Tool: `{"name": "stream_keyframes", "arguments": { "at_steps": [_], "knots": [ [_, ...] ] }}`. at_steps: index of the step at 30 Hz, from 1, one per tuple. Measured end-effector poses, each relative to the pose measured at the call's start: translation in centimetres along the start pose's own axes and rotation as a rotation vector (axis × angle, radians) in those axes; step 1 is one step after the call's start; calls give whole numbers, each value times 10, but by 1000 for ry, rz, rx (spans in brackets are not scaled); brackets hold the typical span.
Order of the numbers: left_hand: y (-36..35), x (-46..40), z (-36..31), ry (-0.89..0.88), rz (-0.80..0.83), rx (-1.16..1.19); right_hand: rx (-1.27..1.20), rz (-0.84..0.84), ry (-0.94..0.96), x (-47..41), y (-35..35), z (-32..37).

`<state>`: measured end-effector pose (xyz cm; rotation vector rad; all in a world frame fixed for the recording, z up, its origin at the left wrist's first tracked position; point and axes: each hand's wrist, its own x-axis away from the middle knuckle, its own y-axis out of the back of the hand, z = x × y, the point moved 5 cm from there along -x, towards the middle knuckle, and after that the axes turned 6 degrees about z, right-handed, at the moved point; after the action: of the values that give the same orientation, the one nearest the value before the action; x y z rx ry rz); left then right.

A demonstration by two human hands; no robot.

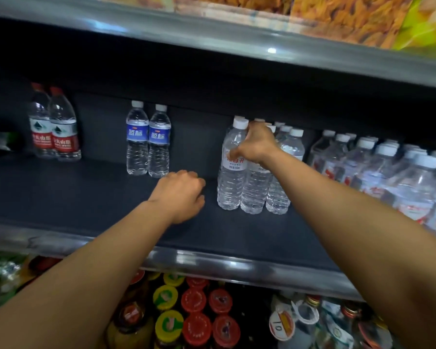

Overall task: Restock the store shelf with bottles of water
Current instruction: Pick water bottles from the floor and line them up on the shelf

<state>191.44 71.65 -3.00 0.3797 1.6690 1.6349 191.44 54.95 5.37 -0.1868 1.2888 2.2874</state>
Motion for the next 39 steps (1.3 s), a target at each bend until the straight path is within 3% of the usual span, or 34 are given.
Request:
{"name": "stream_keyframes", "arguments": {
  "at_steps": [8, 16, 32, 39],
  "knots": [
    [-10, -11, 4, -17, 3, 30, 131, 19, -84, -10, 2, 0],
    [-8, -15, -3, -42, -6, 27, 311, 89, -30, -22, 6, 16],
    [-17, -26, 1, -61, -19, 34, 346, 23, 28, -59, 11, 9],
    [-17, -29, -5, -79, -26, 41, 422, 88, 80, -57, 21, 12]
  ]
}}
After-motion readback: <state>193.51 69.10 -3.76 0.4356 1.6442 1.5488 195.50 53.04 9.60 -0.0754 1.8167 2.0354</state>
